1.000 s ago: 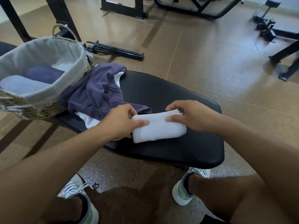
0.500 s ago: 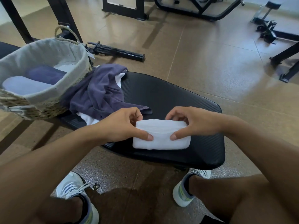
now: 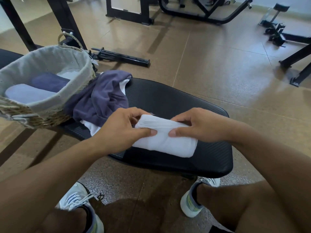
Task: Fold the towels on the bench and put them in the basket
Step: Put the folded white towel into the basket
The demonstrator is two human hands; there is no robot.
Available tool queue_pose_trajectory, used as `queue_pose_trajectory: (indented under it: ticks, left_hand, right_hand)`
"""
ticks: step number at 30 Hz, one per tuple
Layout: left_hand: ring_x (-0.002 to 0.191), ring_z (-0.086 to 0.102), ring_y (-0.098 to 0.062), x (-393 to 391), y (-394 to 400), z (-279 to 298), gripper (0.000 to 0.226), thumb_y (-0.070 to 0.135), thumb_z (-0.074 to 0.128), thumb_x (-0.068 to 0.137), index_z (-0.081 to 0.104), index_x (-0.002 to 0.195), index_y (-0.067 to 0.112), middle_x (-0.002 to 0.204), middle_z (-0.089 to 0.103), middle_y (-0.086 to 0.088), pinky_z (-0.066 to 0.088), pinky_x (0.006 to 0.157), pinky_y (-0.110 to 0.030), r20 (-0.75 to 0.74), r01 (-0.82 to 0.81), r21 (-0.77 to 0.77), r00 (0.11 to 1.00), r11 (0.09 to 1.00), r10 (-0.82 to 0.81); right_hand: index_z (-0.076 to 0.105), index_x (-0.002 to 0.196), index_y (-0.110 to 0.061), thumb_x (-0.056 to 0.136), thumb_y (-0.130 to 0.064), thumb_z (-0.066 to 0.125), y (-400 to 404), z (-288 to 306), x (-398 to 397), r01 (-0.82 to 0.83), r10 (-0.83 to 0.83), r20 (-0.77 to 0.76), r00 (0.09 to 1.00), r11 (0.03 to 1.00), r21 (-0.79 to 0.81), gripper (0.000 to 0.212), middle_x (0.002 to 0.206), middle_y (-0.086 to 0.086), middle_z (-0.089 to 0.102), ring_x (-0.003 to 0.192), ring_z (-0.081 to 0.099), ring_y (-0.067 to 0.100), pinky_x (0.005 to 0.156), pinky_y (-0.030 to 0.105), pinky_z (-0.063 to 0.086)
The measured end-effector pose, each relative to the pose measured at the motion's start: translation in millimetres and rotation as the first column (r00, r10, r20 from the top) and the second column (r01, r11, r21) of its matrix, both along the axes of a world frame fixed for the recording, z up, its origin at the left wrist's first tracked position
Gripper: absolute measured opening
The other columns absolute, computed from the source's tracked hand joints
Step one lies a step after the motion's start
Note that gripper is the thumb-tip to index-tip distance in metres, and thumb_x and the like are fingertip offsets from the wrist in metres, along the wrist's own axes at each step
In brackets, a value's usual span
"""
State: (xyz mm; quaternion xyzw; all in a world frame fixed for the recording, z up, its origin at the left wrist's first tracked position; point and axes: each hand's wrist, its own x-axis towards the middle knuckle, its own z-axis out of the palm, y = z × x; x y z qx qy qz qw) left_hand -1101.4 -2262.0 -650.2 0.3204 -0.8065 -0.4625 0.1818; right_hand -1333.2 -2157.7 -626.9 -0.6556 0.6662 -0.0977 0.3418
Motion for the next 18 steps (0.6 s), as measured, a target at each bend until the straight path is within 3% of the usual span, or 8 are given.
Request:
queue_pose_trajectory:
  ticks: [2,5,10,14,18]
  left_hand:
    - [0.086,0.071,-0.012,3,-1,-1,0.031,0.03,0.087,0.074,0.076,0.103,0.031,0.092,0.074,0.025,0.057,0.08,-0.027,0.019,0.008,0.005,1.0,1.0,-0.008]
    - [0.087,0.072,-0.009,6,-2,0,0.034,0.043,0.088,0.071,0.076,0.102,0.032,0.093,0.076,0.017,0.056,0.083,-0.033,0.046,0.022,-0.001,0.999,1.0,-0.022]
    - [0.081,0.072,-0.016,13,-8,12,0.037,0.048,0.085,0.064,0.077,0.091,0.025,0.086,0.077,0.005,0.056,0.076,-0.032,-0.005,-0.059,0.003,0.998,0.998,0.059]
    - [0.079,0.067,-0.025,23,-18,15,0.039,0.048,0.088,0.066,0.069,0.086,0.019,0.085,0.072,-0.004,0.054,0.071,-0.041,-0.025,-0.164,0.019,0.986,0.986,0.165]
    - [0.071,0.064,-0.007,39,-24,18,0.033,0.045,0.086,0.071,0.07,0.085,0.021,0.082,0.073,0.002,0.051,0.067,-0.029,-0.082,-0.245,0.065,0.965,0.967,0.25]
  right_hand:
    - [0.063,0.131,-0.044,0.088,-0.06,0.065,0,-1,4,-0.05,0.05,-0.022,0.999,0.999,0.012,0.045,0.108,-0.019,0.067,0.099,0.063,0.001,0.083,0.027,0.051]
    - [0.047,0.143,-0.052,0.085,-0.063,0.068,-2,-3,16,-0.084,0.084,0.016,0.996,0.996,-0.007,0.062,0.117,-0.021,0.063,0.105,0.059,0.0,0.087,0.021,0.047]
    - [0.045,0.148,-0.047,0.088,-0.056,0.068,-13,-4,35,-0.026,0.036,0.071,0.997,0.99,-0.135,0.065,0.115,-0.037,0.061,0.104,0.056,-0.016,0.081,0.006,0.04]
    - [0.045,0.146,-0.048,0.093,-0.049,0.066,-25,0,44,-0.006,0.029,0.109,0.994,0.979,-0.205,0.058,0.122,-0.032,0.063,0.108,0.057,-0.014,0.086,0.008,0.042]
    - [0.044,0.145,-0.053,0.095,-0.052,0.059,-37,-4,56,0.019,0.026,0.171,0.985,0.967,-0.253,0.052,0.117,-0.022,0.065,0.107,0.061,-0.001,0.089,0.021,0.05]
